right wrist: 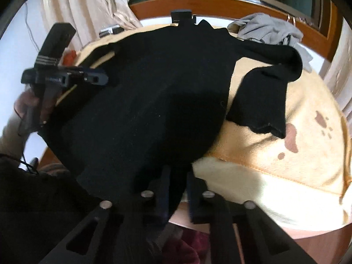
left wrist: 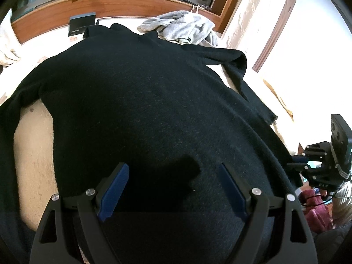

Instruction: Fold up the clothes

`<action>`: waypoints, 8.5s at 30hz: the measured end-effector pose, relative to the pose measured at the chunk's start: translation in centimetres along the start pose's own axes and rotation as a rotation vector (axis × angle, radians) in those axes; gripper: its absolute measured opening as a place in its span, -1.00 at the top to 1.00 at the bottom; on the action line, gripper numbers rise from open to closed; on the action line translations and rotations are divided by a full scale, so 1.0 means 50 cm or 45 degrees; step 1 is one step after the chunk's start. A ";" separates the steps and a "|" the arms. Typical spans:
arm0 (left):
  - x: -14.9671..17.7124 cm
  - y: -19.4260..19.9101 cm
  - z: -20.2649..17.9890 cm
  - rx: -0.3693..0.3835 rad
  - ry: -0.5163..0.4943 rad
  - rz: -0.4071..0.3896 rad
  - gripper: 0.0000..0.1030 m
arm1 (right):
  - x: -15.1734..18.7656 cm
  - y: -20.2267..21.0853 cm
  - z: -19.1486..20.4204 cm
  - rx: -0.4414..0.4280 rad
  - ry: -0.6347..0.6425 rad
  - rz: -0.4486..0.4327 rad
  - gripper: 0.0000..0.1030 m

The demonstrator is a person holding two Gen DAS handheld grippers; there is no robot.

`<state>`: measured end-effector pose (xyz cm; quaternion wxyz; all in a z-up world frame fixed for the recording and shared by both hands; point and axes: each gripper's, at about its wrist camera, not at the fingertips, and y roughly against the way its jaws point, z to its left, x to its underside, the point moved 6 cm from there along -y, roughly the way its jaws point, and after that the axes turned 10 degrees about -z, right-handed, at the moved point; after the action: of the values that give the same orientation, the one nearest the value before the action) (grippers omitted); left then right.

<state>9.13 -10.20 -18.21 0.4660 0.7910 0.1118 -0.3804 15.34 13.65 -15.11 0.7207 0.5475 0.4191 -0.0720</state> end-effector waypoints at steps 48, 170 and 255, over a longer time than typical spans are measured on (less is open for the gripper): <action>-0.088 -0.039 0.137 -0.323 -0.154 0.028 -0.97 | -0.173 -0.285 -0.024 -0.117 0.258 0.002 -0.46; -0.155 -0.179 0.126 -0.513 0.073 -0.045 -1.00 | -0.114 0.067 -0.685 0.556 -1.205 -0.543 0.75; -0.165 0.024 0.379 -0.526 0.758 -0.354 -1.00 | -0.688 -0.289 0.040 -0.334 -0.238 -0.237 0.67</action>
<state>-5.30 -24.97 -16.83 0.5066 0.7336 0.4225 -0.1631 -13.71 -5.90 -2.04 0.8119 0.3988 0.4049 -0.1336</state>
